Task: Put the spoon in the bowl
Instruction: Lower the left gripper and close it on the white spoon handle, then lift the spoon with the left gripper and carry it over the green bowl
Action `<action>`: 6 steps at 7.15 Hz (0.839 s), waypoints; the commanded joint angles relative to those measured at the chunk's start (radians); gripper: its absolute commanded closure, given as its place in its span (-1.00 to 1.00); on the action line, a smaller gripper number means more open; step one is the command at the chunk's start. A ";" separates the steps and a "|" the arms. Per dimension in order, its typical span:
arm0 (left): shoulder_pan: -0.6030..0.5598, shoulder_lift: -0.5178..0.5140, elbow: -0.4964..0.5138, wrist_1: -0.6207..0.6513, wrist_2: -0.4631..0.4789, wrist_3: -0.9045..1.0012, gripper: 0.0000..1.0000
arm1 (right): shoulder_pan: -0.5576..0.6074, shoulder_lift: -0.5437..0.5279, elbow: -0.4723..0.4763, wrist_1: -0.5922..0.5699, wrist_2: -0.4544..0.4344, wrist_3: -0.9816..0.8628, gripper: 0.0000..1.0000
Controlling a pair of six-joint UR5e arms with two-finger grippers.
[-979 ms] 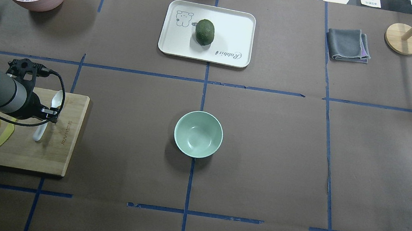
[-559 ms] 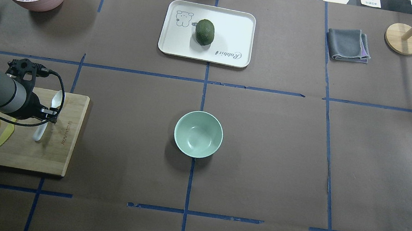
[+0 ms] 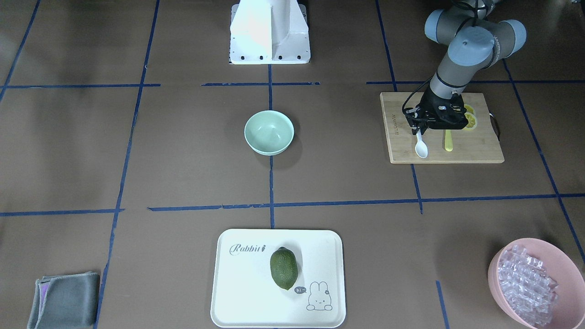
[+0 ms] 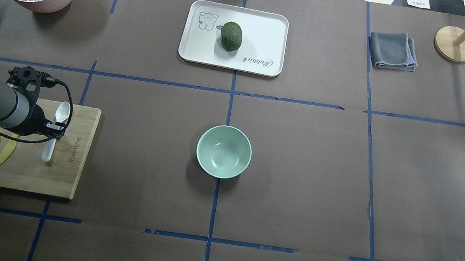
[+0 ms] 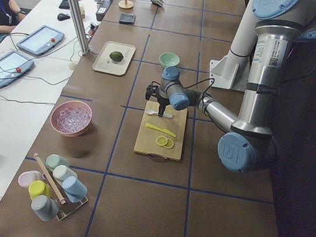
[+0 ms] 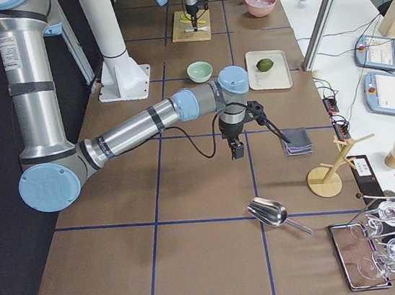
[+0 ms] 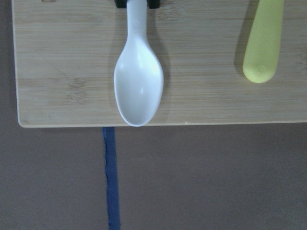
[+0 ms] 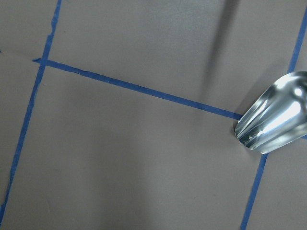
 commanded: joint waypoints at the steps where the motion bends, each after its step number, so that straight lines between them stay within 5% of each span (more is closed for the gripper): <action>1: -0.020 -0.004 -0.090 0.114 -0.055 0.001 1.00 | 0.002 -0.002 0.001 0.000 0.000 0.000 -1.00; 2: -0.023 -0.030 -0.177 0.261 -0.080 0.001 1.00 | 0.005 -0.003 0.001 0.000 0.000 -0.002 -1.00; 4: -0.015 -0.320 -0.204 0.560 -0.094 -0.026 1.00 | 0.019 -0.013 -0.001 0.000 0.005 -0.003 -1.00; 6: 0.103 -0.552 -0.120 0.575 -0.089 -0.313 1.00 | 0.019 -0.014 -0.004 0.000 0.005 -0.003 -1.00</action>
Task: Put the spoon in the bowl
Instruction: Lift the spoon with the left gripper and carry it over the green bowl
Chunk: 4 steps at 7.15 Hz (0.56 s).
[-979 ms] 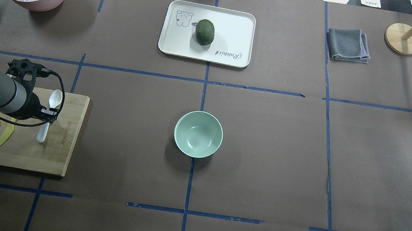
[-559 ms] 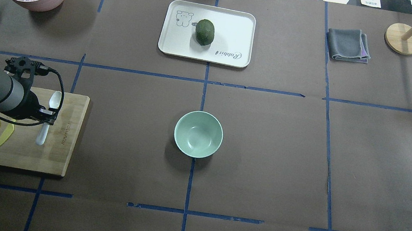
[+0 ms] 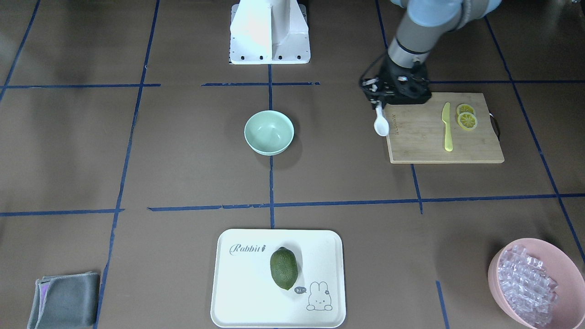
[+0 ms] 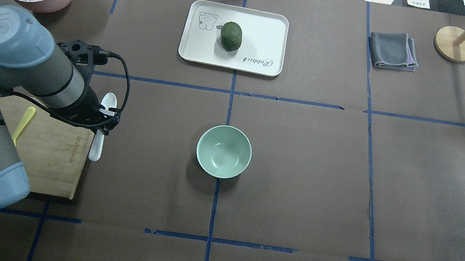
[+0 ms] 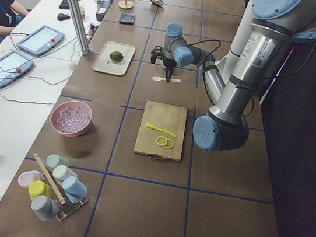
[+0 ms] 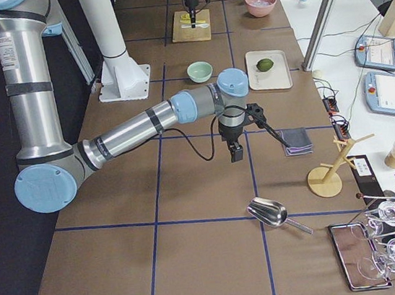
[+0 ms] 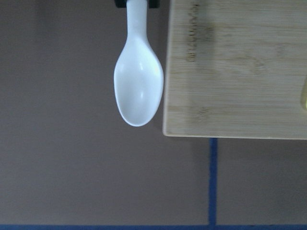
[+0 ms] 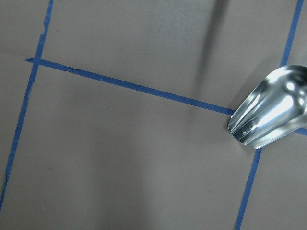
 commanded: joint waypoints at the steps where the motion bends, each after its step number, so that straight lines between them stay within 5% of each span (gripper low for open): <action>1: 0.142 -0.253 0.132 0.023 0.016 -0.249 1.00 | 0.001 -0.001 -0.003 0.000 0.000 -0.001 -1.00; 4: 0.190 -0.368 0.357 -0.138 0.068 -0.300 1.00 | 0.001 -0.001 -0.003 0.002 0.000 0.001 -1.00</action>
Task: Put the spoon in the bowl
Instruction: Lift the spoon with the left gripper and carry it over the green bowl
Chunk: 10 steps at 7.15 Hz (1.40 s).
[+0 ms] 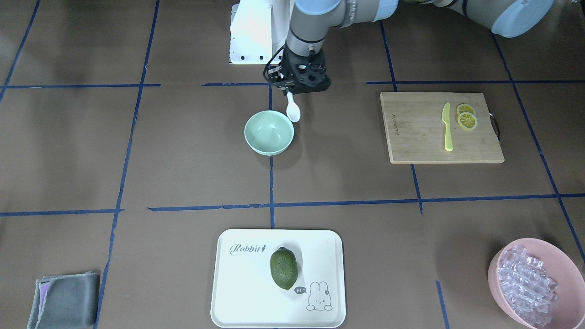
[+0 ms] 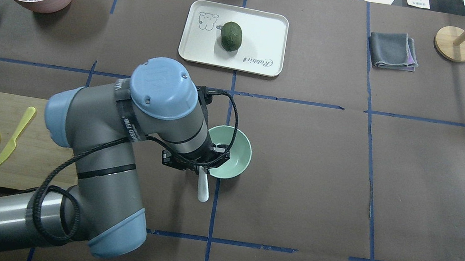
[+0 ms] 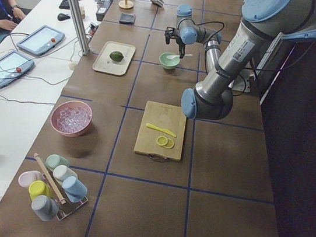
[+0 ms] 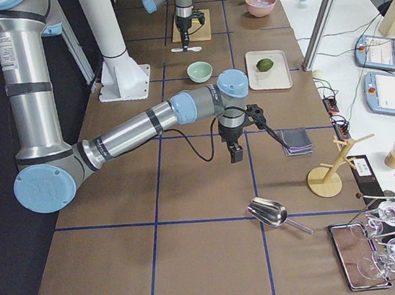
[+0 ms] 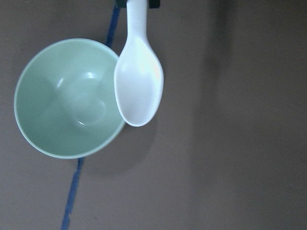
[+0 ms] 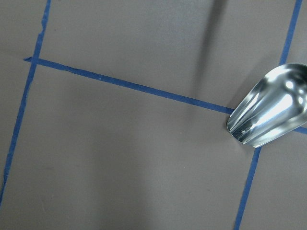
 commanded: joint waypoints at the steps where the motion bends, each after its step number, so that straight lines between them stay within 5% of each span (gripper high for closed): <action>1: 0.015 -0.085 0.141 -0.084 0.018 -0.025 1.00 | 0.000 0.000 0.000 -0.001 0.000 0.001 -1.00; 3: 0.015 -0.090 0.155 -0.086 0.018 -0.020 0.96 | 0.000 0.000 0.000 0.000 0.000 0.001 -1.00; 4: 0.015 -0.089 0.161 -0.086 0.018 -0.016 0.48 | 0.000 0.001 0.000 -0.001 0.000 0.001 -1.00; 5: 0.015 -0.083 0.162 -0.086 0.020 -0.014 -0.99 | 0.000 0.002 0.000 0.000 0.000 0.001 -1.00; 8: 0.004 -0.078 0.111 -0.070 0.026 -0.013 -1.00 | 0.000 0.002 -0.001 0.000 0.000 0.001 -1.00; 10: -0.054 0.007 -0.075 0.155 0.020 0.161 -1.00 | 0.026 -0.017 -0.050 0.002 0.032 -0.022 -1.00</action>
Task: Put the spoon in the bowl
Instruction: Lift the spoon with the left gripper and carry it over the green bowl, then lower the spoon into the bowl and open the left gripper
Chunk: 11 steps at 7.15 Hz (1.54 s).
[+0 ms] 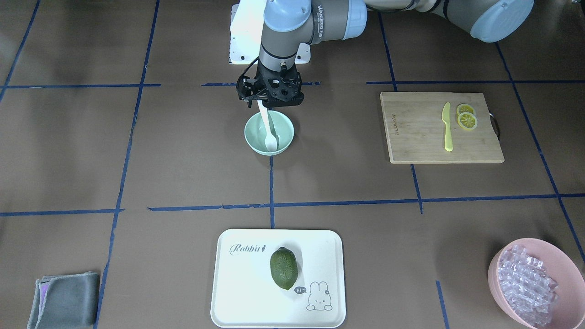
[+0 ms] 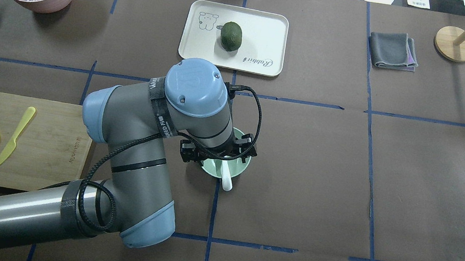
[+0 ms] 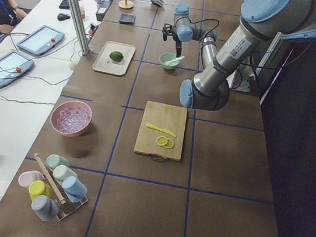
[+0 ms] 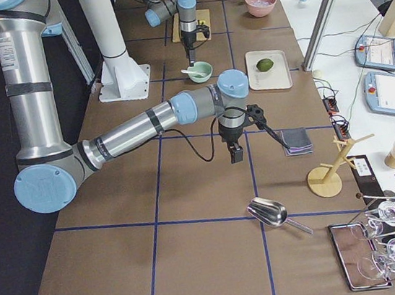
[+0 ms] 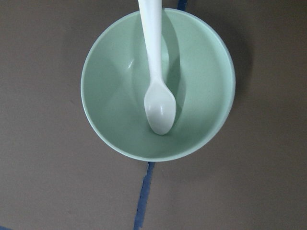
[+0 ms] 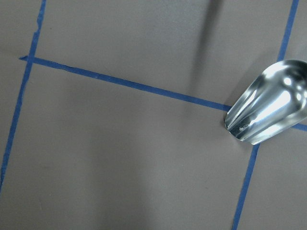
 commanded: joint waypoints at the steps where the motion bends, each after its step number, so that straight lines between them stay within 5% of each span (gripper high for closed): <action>1: -0.091 0.159 -0.263 0.251 -0.005 0.267 -1.00 | 0.056 -0.039 -0.072 0.011 0.075 -0.072 -1.00; 2: -0.182 0.267 -0.347 0.269 -0.033 0.415 -1.00 | 0.101 -0.097 -0.112 0.111 0.080 -0.118 -1.00; 4: -0.367 0.391 -0.357 0.266 -0.165 0.641 -1.00 | 0.173 -0.177 -0.242 0.355 0.081 -0.117 -1.00; 8: -0.700 0.648 -0.340 0.266 -0.299 1.070 -1.00 | 0.213 -0.185 -0.246 0.389 0.069 -0.111 -1.00; 11: -0.961 0.735 -0.089 0.248 -0.376 1.528 -1.00 | 0.213 -0.179 -0.238 0.358 0.078 0.002 -1.00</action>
